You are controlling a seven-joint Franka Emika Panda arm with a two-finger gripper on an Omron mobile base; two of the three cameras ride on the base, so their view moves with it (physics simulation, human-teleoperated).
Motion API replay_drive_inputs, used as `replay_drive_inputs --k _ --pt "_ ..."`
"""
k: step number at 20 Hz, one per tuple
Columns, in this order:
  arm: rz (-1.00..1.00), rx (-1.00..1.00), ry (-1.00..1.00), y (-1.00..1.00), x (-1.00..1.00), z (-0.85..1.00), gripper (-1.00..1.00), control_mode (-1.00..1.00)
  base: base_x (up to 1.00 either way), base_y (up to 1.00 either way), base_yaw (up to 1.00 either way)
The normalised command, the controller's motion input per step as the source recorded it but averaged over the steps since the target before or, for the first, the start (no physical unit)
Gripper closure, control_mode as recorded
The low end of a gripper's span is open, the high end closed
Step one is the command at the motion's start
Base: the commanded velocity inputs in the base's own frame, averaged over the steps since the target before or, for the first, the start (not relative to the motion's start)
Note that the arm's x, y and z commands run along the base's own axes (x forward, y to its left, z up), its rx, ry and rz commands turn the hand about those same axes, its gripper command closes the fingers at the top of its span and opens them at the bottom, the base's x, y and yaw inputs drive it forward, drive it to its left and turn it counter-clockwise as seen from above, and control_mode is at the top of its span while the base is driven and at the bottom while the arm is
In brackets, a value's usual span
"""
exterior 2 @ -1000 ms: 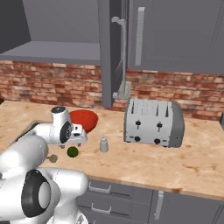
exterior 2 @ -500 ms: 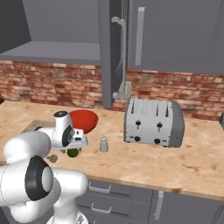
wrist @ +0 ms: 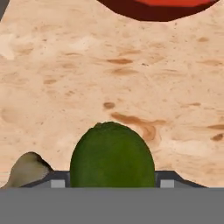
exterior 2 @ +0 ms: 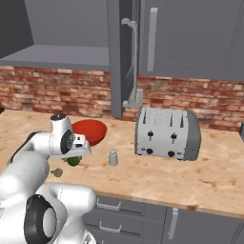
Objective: Open the cabinet. Place the bowl and condiment on the counter. Then place the lime and garlic on the cutting board.
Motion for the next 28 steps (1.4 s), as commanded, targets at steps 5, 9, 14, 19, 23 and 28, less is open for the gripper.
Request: replay_drive_inputs --k 5,9,14,19,23,28 --pt "0.15 0.00 -0.15 0.70 0.16 0.62 1.00 -1.00 0.00 0.00 0.00" --pt "0.25 0.00 -0.01 0.75 0.32 0.28 1.00 -1.00 0.00 0.00 0.00" --pt "0.27 0.04 0.00 0.51 0.51 0.30 1.00 -1.00 0.00 0.00 0.00" --pt "0.25 0.01 -0.02 0.48 0.43 0.17 1.00 -1.00 0.00 0.00 0.00" --pt "0.19 0.00 0.00 0.72 0.31 -0.09 1.00 -1.00 0.00 0.00 0.00" --pt "0.07 -0.01 0.00 0.51 0.46 -0.29 1.00 -1.00 0.00 0.00 0.00"
